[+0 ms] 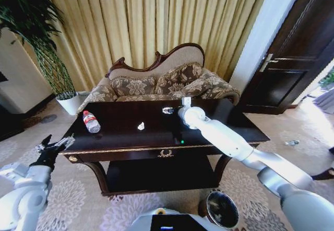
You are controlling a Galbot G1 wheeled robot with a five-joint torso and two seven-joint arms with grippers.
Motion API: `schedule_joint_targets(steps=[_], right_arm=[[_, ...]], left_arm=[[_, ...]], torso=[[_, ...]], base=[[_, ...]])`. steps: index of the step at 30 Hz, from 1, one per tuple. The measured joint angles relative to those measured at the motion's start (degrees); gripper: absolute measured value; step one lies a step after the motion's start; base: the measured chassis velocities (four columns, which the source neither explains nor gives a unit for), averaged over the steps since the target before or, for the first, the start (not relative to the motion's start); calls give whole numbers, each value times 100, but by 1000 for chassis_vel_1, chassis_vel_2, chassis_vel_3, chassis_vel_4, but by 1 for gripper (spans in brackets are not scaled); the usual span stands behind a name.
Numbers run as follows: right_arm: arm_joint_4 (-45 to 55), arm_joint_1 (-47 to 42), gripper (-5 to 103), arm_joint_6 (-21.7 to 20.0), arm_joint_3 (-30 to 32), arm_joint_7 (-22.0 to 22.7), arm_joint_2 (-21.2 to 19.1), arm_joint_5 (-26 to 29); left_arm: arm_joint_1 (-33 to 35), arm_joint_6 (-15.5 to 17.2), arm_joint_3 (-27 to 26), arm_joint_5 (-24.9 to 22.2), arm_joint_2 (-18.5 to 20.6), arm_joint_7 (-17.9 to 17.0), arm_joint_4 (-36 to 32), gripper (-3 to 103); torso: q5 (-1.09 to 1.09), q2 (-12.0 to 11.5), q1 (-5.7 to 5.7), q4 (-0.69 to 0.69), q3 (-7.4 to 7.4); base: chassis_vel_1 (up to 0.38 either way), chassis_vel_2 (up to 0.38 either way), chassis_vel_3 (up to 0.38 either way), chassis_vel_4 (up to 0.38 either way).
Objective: Move to the front of the table and place the trash on the table into the trash bin.
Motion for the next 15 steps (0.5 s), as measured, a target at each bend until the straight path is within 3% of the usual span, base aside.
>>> schedule_joint_targets(steps=[5, 11, 13, 15], right_arm=[[-4, 10, 101, 18, -73, 21, 11, -28], [3, 10, 82, 41, -140, 42, 9, -50], [4, 10, 82, 45, -152, 42, 7, -53], [5, 19, 70, 48, -172, 42, 3, -61]], left_arm=[[1, -65, -1, -1, 22, 36, 46, 100], [-13, -114, 8, 13, 23, 98, 74, 100], [-10, -119, 9, 14, 10, 101, 71, 100], [7, -137, 9, 19, -12, 104, 64, 100]], torso=[[0, 0, 0, 0, 0], [0, 0, 0, 0, 0], [0, 0, 0, 0, 0], [1, 0, 0, 0, 0]], base=[[0, 0, 0, 0], [0, 0, 0, 0], [0, 0, 0, 0], [0, 0, 0, 0]])
